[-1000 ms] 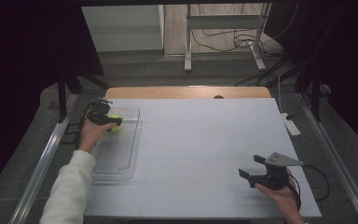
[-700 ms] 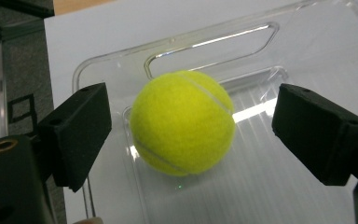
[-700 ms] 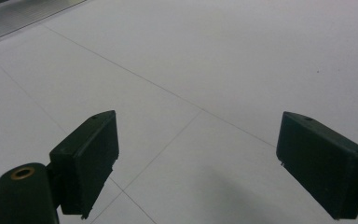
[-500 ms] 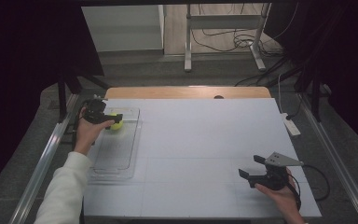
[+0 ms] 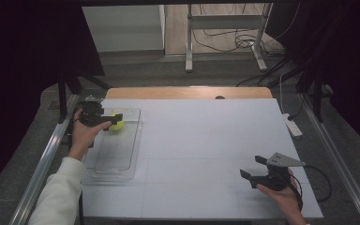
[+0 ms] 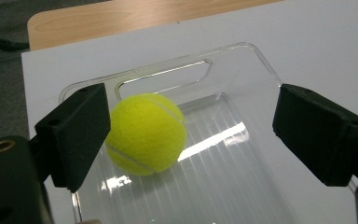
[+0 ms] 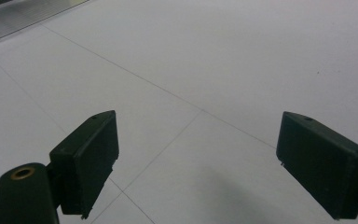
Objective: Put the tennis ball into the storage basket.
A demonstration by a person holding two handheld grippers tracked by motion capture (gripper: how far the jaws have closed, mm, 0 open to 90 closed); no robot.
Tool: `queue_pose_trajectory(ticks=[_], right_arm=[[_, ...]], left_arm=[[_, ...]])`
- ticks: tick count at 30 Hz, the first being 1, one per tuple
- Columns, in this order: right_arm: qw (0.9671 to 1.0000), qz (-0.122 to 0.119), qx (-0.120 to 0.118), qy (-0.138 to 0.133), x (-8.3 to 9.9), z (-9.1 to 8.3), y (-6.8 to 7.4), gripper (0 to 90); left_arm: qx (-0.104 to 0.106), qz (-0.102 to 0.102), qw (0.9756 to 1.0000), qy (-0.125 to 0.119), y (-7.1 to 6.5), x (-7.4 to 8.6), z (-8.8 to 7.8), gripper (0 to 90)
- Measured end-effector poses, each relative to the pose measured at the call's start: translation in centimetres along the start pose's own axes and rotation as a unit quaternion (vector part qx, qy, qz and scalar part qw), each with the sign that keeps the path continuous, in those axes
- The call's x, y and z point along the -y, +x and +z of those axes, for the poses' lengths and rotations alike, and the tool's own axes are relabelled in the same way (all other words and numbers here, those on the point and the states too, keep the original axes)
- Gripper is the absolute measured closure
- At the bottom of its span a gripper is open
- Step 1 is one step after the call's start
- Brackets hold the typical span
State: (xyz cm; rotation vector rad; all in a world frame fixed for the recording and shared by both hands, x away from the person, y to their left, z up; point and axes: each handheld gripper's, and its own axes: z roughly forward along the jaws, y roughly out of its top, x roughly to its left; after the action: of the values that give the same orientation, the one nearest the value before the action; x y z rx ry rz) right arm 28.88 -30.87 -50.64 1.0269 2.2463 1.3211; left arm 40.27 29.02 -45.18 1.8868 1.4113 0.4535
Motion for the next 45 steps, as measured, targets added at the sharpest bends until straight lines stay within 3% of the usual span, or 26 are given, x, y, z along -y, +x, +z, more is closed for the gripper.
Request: queue_pose_trajectory(ticks=[7,18,29,39,45], right_arm=[[1.0000,0.003,-0.001,0.000,0.0,0.0,-0.1,12.7],[1.0000,0.006,-0.002,0.000,0.1,0.0,-0.2,12.7],[1.0000,0.005,-0.003,-0.003,0.2,-0.2,-0.2,12.8],[1.0000,0.001,-0.002,0.001,0.0,-0.1,-0.1,12.8],[1.0000,0.000,-0.002,0.001,0.0,-0.1,-0.1,12.8]], left_arm=[[0.010,0.006,0.9999,-0.012,-0.3,0.6,-0.8,12.3],[0.034,0.027,0.9987,-0.025,-2.5,1.2,-1.6,12.4],[0.042,0.042,0.9978,-0.029,-3.6,1.8,-2.0,12.6],[0.062,0.065,0.9953,-0.037,-5.7,2.9,-3.0,13.0],[0.081,0.083,0.9922,-0.044,-7.0,3.5,-3.8,13.1]])
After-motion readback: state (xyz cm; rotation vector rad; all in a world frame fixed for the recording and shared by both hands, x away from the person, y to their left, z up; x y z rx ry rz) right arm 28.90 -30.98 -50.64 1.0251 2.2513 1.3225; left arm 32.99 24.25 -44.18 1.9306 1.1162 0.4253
